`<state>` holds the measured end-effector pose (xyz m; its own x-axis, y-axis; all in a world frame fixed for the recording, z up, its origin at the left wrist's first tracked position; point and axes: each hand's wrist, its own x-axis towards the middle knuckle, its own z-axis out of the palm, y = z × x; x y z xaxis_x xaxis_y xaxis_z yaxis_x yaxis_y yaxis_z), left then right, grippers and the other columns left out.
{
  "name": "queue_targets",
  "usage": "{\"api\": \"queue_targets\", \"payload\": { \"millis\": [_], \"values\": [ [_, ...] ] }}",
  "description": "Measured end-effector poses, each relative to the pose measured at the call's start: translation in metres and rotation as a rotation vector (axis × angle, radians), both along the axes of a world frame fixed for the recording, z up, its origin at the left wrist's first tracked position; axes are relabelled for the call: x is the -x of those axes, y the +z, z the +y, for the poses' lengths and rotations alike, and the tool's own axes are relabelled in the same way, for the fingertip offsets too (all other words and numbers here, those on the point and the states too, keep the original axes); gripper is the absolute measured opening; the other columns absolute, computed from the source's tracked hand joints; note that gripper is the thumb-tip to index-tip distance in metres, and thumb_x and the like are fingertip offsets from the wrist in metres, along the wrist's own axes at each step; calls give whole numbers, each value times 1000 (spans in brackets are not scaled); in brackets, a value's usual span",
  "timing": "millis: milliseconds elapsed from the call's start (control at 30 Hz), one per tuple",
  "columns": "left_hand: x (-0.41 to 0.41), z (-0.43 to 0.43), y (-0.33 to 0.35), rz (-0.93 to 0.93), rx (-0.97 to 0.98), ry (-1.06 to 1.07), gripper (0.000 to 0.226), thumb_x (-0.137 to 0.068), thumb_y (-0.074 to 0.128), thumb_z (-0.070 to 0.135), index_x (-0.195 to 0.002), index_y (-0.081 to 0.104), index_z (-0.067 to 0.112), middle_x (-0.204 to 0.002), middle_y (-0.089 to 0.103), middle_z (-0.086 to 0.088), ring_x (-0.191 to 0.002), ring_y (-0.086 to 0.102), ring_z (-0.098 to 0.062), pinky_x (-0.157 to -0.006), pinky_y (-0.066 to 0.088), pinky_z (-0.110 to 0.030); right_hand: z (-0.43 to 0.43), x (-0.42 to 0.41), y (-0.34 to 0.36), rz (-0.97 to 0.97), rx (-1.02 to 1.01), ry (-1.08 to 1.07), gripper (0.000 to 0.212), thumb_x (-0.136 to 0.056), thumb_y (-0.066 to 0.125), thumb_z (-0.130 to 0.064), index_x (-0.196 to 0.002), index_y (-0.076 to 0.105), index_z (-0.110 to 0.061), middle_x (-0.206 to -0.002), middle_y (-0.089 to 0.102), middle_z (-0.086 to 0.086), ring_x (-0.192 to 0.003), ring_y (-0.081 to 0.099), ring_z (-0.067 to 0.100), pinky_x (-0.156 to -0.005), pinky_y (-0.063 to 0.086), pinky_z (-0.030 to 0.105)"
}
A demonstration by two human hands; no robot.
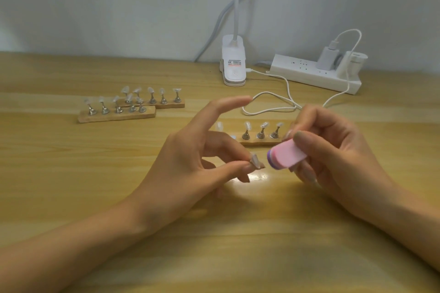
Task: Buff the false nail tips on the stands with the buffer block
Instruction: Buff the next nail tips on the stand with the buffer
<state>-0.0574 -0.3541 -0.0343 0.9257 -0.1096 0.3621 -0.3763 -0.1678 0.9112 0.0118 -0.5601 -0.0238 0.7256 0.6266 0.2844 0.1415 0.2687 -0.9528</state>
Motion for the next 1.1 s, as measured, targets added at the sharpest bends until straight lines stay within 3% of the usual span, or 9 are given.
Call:
{"api": "queue_targets", "payload": {
  "millis": [100,333,533,700,1000,1100],
  "values": [
    [0,1,-2,4,55,-41,69,-88,72,6,-144,43,35,-92,77,-1,-89,76,-22,-50,54,-26,1,-1,-1,80,-34,-7,30,-73,84,-46,-77,65,-24,-69,67,1,-46,54,5,-44,44,15],
    [1,1,2,-17,17,31,73,-80,83,15,-139,48,39,-84,77,1,-87,75,-16,-53,58,-28,1,0,-1,83,-15,18,26,-73,85,-42,-81,67,-24,-70,67,3,-50,56,10,-48,48,18],
    [1,1,3,-27,16,43,77,-76,81,7,-138,47,36,-80,74,-2,-74,71,-14,-47,54,-27,9,17,-1,-180,80,-40,22,-87,75,-28,-84,60,-13,-81,71,1,-53,60,12,-52,52,24],
    [1,0,4,-34,26,58,76,-75,81,8,-137,49,37,-76,73,-2,-69,69,-14,-43,52,-28,9,16,1,-141,100,-64,11,-85,70,-19,-80,61,-14,-79,72,3,-53,60,13,-51,53,25],
    [2,0,4,-75,-16,97,77,-76,79,8,-139,47,40,-76,73,4,-56,63,-3,-44,51,-23,12,15,2,-137,121,-50,12,-85,79,-16,-79,69,-22,-81,71,17,-52,61,12,-50,53,24],
    [3,-1,4,-72,-28,117,74,-75,80,11,-135,49,40,-75,72,6,-56,63,-7,-44,50,-23,12,15,3,-109,90,-124,10,-81,77,-21,-76,69,-19,-79,72,9,-51,59,11,-48,52,23]
  ]
}}
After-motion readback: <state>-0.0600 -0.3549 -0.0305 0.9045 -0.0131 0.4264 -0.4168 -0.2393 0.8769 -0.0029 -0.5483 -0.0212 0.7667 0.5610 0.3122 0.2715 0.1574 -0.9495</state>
